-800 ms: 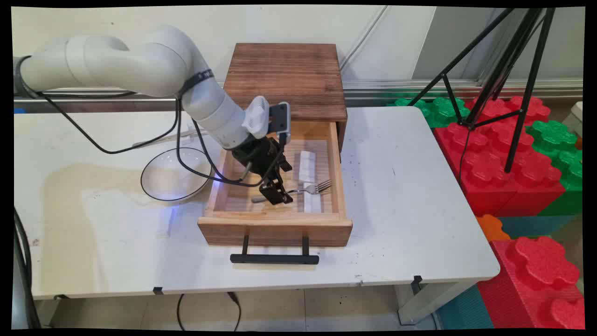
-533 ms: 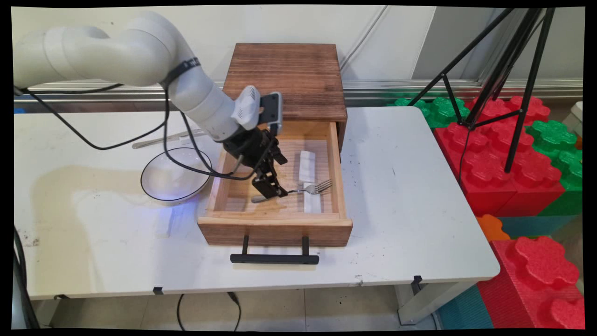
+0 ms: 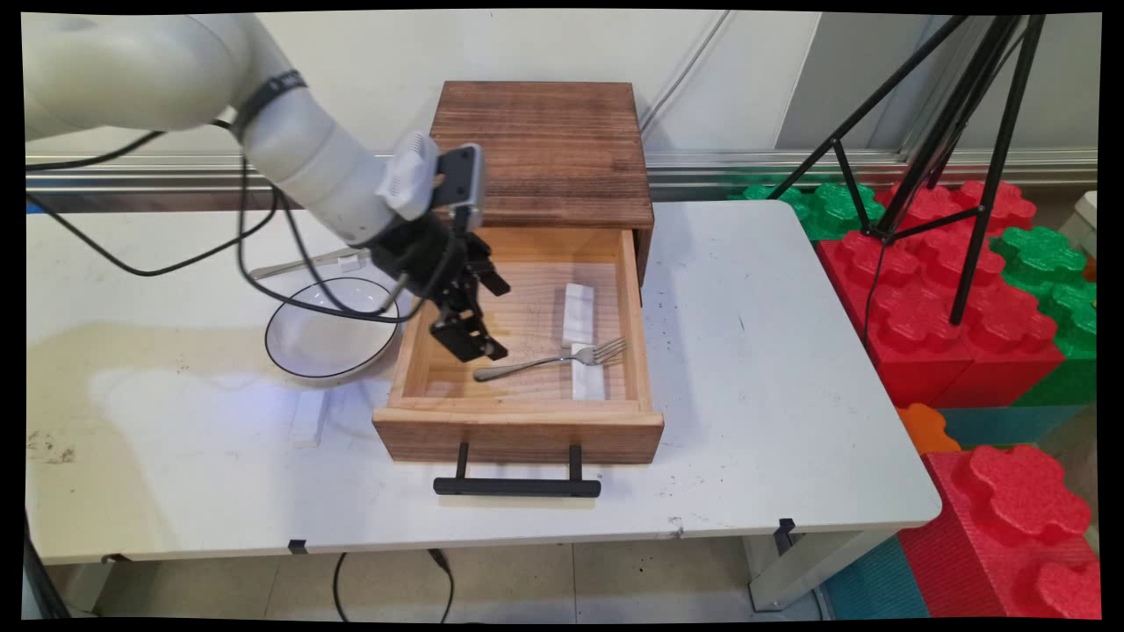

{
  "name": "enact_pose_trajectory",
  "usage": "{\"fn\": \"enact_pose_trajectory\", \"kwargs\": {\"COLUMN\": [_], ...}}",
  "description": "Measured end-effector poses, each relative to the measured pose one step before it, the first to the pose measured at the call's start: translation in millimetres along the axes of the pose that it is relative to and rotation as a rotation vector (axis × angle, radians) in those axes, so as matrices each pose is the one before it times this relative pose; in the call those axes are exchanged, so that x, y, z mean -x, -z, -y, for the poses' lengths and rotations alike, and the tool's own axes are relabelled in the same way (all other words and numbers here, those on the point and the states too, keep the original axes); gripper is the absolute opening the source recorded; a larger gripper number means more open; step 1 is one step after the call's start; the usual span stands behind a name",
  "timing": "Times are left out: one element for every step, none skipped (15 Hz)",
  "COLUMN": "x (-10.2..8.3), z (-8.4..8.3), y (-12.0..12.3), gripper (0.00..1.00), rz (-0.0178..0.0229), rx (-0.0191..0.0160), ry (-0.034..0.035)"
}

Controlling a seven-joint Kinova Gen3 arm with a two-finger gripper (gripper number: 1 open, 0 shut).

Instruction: Pick up the knife from the left of the white plate

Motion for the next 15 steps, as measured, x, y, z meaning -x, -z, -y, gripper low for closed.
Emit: {"fn": "enact_pose_trajectory", "kwargs": {"x": [3.74, 2.53, 4.04, 5.66, 4.55, 5.25, 3.3, 5.5, 3.47, 5.59, 3.71, 5.76, 7.1, 7.09, 6.1], "z": [-1.36, -0.91, -0.99, -0.89, -0.49, -0.52, -0.23, -0.48, -0.32, -0.43, -0.32, -0.41, -0.34, -0.21, 0.09], "y": [8.74, 5.81, 8.93, 11.56, 8.95, 9.19, 5.84, 9.44, 5.76, 9.21, 5.99, 9.17, 10.59, 10.07, 8.6], "gripper": [1.0, 1.0, 1.0, 1.0, 1.0, 1.0, 1.0, 1.0, 1.0, 1.0, 1.0, 1.0, 1.0, 1.0, 1.0], "rz": [-0.00304, -0.00198, -0.00403, -0.00404, -0.00291, -0.00233, -0.00062, -0.00119, -0.00034, -0.00013, 0.00066, 0.00169, 0.00434, 0.0062, 0.00564], "rx": [0.00027, 0.00018, 0.00009, 0.00041, -0.00026, 0.00037, 0.00076, 0.00073, 0.00039, 0.00009, 0.00047, 0.00066, 0.00139, 0.00099, 0.00051], "ry": [0.00193, 0.00115, 0.00281, 0.00339, 0.00286, 0.00308, 0.0017, 0.00311, 0.00235, 0.00363, 0.00238, 0.0032, 0.00441, 0.00481, 0.00441]}}
